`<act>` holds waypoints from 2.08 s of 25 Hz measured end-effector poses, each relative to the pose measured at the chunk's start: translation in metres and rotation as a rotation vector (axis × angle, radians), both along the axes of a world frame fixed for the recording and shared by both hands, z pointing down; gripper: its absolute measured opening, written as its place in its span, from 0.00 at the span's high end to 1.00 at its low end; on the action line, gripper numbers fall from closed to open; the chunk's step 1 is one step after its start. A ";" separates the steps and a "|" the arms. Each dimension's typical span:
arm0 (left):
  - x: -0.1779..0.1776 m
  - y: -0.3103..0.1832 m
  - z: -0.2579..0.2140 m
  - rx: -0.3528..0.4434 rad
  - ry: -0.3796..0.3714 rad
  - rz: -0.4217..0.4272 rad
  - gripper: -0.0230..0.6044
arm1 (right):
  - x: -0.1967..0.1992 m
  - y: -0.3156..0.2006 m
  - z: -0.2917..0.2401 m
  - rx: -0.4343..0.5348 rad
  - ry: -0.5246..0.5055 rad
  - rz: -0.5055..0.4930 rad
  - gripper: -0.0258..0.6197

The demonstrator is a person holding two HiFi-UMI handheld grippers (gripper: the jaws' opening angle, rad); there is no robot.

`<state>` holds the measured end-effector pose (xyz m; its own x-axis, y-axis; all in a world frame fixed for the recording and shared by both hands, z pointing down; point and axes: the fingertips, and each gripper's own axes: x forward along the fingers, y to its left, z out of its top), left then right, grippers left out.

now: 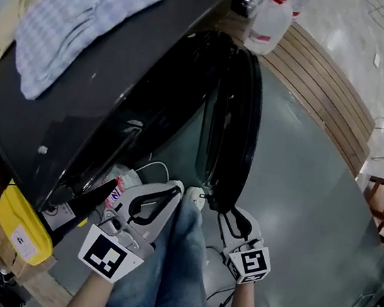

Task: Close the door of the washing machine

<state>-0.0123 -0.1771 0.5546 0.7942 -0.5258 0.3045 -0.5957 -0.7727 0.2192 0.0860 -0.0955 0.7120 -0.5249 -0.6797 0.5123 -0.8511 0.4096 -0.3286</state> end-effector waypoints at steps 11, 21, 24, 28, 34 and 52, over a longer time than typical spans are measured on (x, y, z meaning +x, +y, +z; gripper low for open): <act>-0.060 0.006 -0.007 -0.003 -0.018 -0.067 0.97 | -0.140 -0.046 -0.015 0.075 -0.070 -0.450 0.77; -0.077 -0.006 -0.007 0.007 0.015 -0.126 0.97 | -0.175 -0.127 -0.021 0.159 -0.091 -0.398 0.95; -0.079 -0.006 -0.004 0.006 0.019 -0.132 0.97 | -0.177 -0.128 -0.021 0.146 -0.099 -0.386 0.95; -0.082 -0.007 0.000 0.005 0.012 -0.130 0.97 | -0.179 -0.130 -0.020 0.125 -0.126 -0.339 0.94; -0.081 -0.011 0.001 0.018 0.006 -0.135 0.97 | -0.184 -0.134 -0.017 0.122 -0.166 -0.289 0.94; -0.033 -0.130 -0.312 0.464 0.081 -0.134 0.97 | -0.041 -0.227 -0.410 0.613 -0.075 -0.015 0.95</act>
